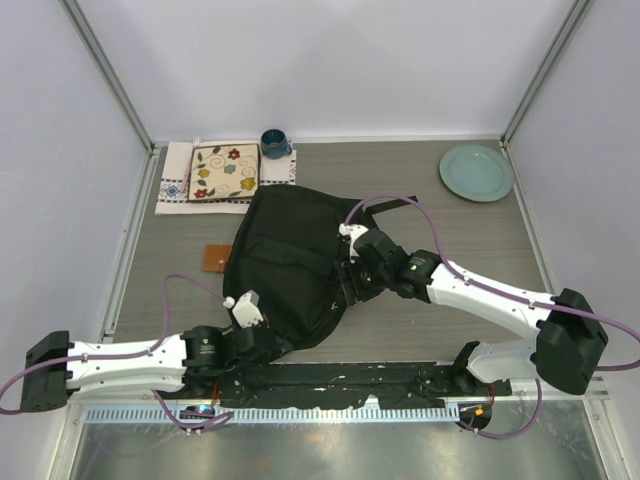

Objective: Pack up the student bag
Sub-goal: Zip the student bag at the center of the board.

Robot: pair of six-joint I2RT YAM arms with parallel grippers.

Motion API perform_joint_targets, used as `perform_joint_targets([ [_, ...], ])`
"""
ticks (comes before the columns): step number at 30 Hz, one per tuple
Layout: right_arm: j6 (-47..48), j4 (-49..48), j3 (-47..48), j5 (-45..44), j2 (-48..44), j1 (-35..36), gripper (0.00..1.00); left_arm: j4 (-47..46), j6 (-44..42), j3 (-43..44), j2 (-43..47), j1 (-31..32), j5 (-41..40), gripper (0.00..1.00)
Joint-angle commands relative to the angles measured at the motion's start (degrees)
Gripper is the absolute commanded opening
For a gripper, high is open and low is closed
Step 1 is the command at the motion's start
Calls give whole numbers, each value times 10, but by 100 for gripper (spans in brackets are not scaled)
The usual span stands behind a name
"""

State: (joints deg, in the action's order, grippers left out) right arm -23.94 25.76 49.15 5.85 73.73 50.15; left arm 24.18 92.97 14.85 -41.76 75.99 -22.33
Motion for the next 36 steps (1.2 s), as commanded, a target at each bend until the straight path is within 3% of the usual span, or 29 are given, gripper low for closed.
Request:
perform_joint_targets([
  [1,34,-5,26,-12,3,2,57,-7,5,-10,7,3,17,0],
  [21,45,-40,-6,84,61,2,53,-17,5,-13,-3,3,18,0],
  [30,50,-41,-12,112,58,3,31,-16,11,-20,9,3,16,0],
  [33,47,-44,-11,108,60,2,16,-15,11,-21,12,3,16,0],
  [35,45,-42,-6,104,61,3,1,-13,10,-22,13,3,17,0],
  [36,41,-38,-5,92,60,2,0,-13,10,-23,14,3,17,0],
])
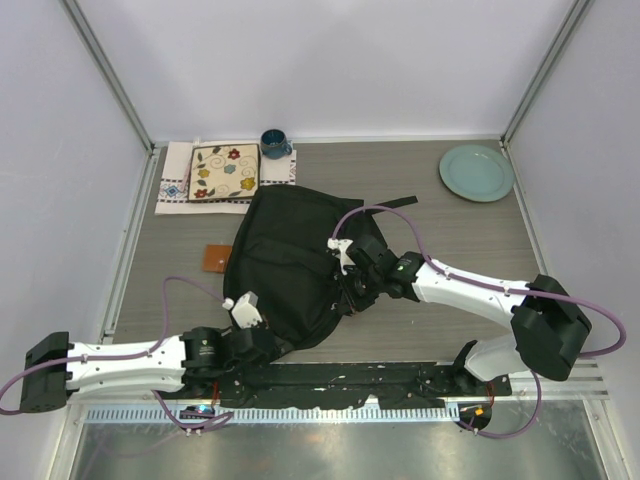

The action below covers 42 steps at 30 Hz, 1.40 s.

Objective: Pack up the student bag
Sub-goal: Zip the student bag at the center of the board.

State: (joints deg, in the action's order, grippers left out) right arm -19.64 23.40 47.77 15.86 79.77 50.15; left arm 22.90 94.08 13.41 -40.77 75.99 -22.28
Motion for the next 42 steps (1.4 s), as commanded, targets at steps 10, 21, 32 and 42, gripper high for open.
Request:
perform_joint_targets([
  [10,-15,108,132,-236,32,2,0,11,-7,-8,1,3,20,0],
  [21,-15,176,233,-370,112,0,0,15,-12,-15,-4,3,31,0],
  [32,-29,158,208,-397,112,-9,0,-19,-38,-25,37,3,27,24],
  [42,-41,130,117,-384,42,-44,0,56,-152,105,19,3,-21,94],
])
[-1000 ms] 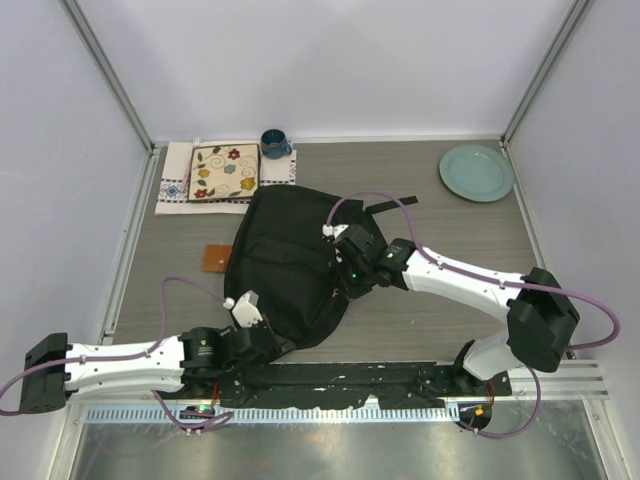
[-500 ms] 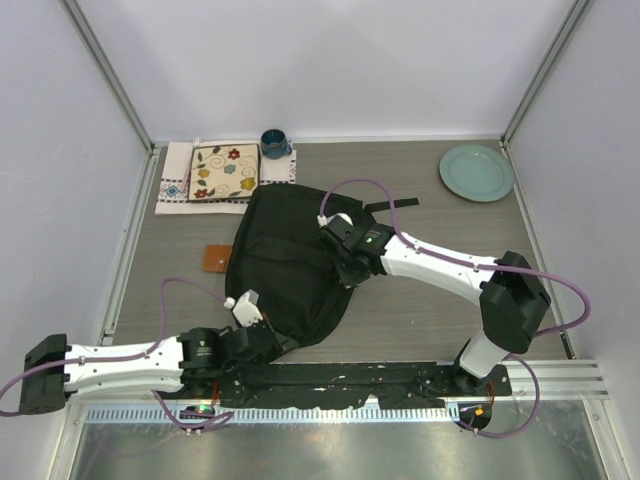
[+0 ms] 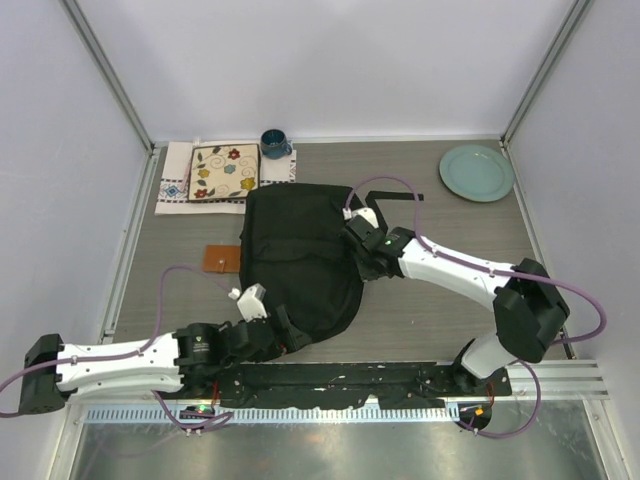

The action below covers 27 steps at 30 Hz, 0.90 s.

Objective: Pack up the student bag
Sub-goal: Zip the student bag at the center of the board.

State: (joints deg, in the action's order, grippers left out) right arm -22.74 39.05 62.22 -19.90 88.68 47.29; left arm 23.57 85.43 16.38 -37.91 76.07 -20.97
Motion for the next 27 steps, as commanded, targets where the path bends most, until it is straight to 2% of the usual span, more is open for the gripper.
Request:
perform_joint_targets([
  [1,-12,-27,-42,-22,-60,-20,0,64,-72,100,-20,2,-39,95],
  [5,-13,-31,-78,-18,-96,-37,0,133,-87,150,-38,2,-67,100],
  [14,-27,-13,-155,8,-192,-77,0,190,-91,192,-34,2,-135,99],
  [20,-74,-53,-208,137,-254,-76,2,203,-79,197,-28,2,-151,100],
  [23,-86,-79,-230,172,-269,-76,2,212,-77,201,-32,2,-153,100],
  [27,-95,-93,-238,214,-283,-69,2,260,-69,250,-42,1,-165,100],
])
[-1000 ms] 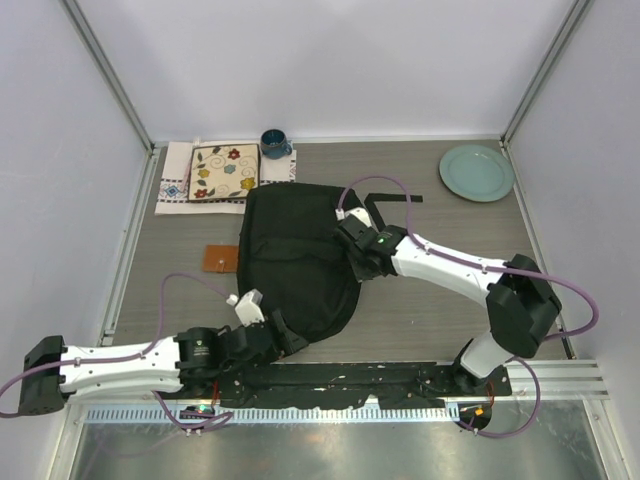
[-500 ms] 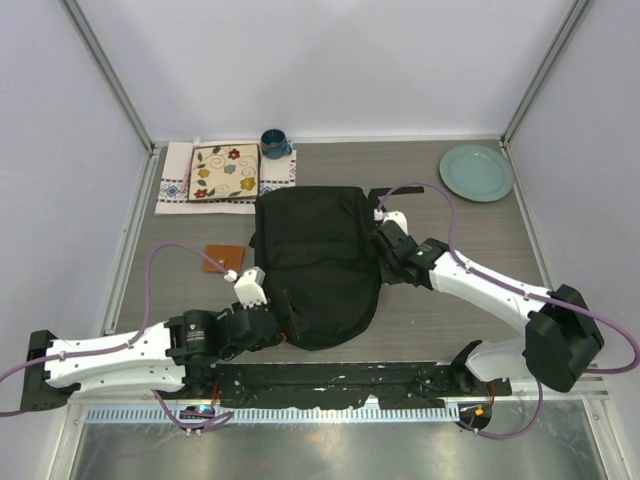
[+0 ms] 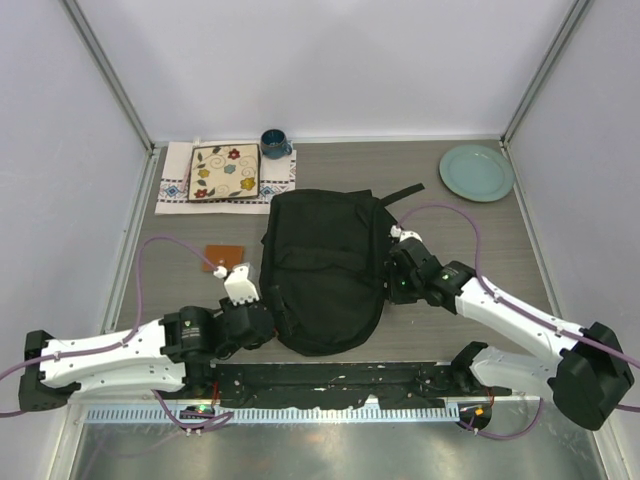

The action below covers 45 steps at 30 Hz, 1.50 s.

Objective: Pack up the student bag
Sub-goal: Zip the student bag at the center of the board.

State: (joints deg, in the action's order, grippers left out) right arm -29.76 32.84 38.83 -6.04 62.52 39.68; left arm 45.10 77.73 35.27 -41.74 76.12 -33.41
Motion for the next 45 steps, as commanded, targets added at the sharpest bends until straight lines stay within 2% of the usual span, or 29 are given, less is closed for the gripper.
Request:
perform_joint_targets([
  [1,-28,-33,-5,80,-25,12,3,52,8,73,-3,1,-41,100],
  [6,-67,-65,-23,80,-48,43,4,48,-43,143,-8,1,-55,100],
  [7,-75,-64,-25,76,-50,44,17,51,-50,156,-15,0,-58,100],
  [9,-97,-73,-38,75,-77,46,23,59,-64,195,-44,0,-61,100],
  [10,-106,-75,-42,69,-92,46,33,56,-84,205,-54,0,-61,100],
  [13,-136,-61,-49,19,-147,46,53,58,-102,251,-108,0,-60,100],
  [16,-167,-38,-51,-19,-201,45,64,49,-120,283,-149,0,-60,100],
  [21,-207,-29,-57,-51,-241,46,68,-1,-148,286,-177,-26,-37,100],
  [26,-242,-16,-57,-93,-240,46,68,-76,-166,282,-214,-134,79,100],
  [30,-268,-25,-67,-108,-240,46,68,-119,-166,297,-272,-203,132,99],
  [37,-289,-59,-85,-130,-238,46,67,-135,-182,376,-414,-245,179,98],
  [40,-291,-67,-95,-130,-237,46,66,-147,-190,419,-473,-265,213,93],
  [43,-298,-77,-111,-129,-243,47,63,-127,-200,463,-526,-271,209,88],
  [45,-298,-80,-119,-125,-246,46,62,-120,-203,477,-555,-272,209,80],
])
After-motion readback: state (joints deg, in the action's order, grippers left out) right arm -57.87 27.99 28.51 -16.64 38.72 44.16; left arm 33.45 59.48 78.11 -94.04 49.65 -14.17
